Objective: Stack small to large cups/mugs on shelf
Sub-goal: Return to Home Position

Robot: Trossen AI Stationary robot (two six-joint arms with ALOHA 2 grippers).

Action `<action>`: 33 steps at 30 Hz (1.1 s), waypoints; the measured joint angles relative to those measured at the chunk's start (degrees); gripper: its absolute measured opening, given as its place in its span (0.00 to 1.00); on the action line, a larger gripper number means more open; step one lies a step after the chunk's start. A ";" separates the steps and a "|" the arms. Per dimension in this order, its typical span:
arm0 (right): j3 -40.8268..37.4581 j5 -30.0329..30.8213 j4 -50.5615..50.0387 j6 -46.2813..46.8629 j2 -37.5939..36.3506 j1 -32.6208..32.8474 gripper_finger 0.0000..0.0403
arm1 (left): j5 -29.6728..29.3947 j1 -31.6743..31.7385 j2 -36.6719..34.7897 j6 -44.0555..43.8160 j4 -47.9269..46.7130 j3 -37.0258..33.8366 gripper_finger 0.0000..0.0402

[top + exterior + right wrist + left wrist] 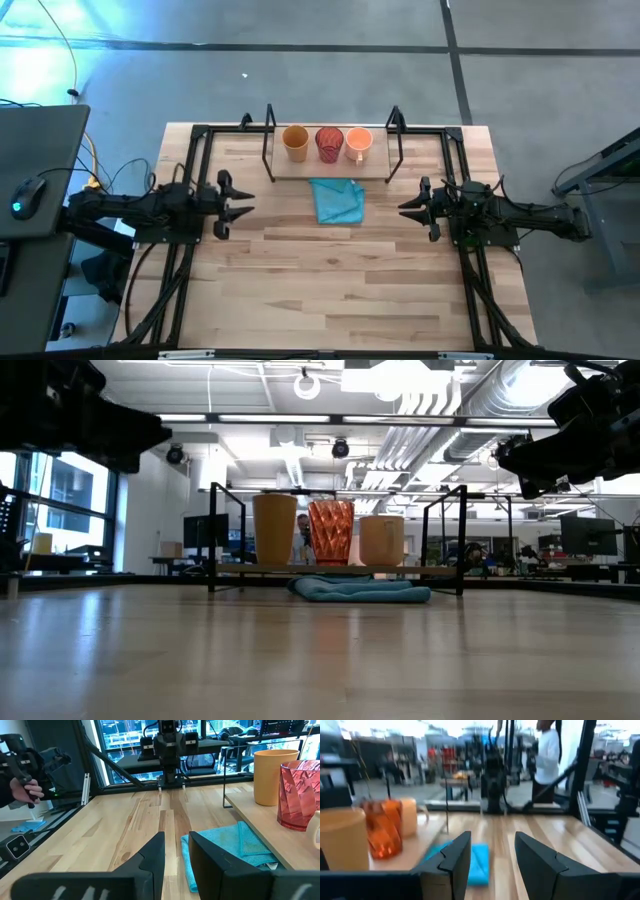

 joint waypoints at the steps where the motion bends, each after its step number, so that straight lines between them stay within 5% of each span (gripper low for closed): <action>1: 0.00 0.00 0.00 -0.01 0.00 0.00 0.19 | -0.20 0.00 -0.54 0.75 0.55 0.02 0.36; 10: 0.00 0.00 0.00 -0.02 0.01 0.00 0.19 | -2.88 0.00 -7.78 4.29 0.16 0.06 0.36; 21: 0.00 0.00 0.00 0.01 -0.02 -0.01 0.19 | -5.31 0.00 -7.51 6.25 -2.79 0.19 0.36; 33: 0.01 0.00 0.00 -0.01 -0.02 -0.01 0.19 | 0.09 -0.02 -7.54 12.29 -6.56 0.19 0.36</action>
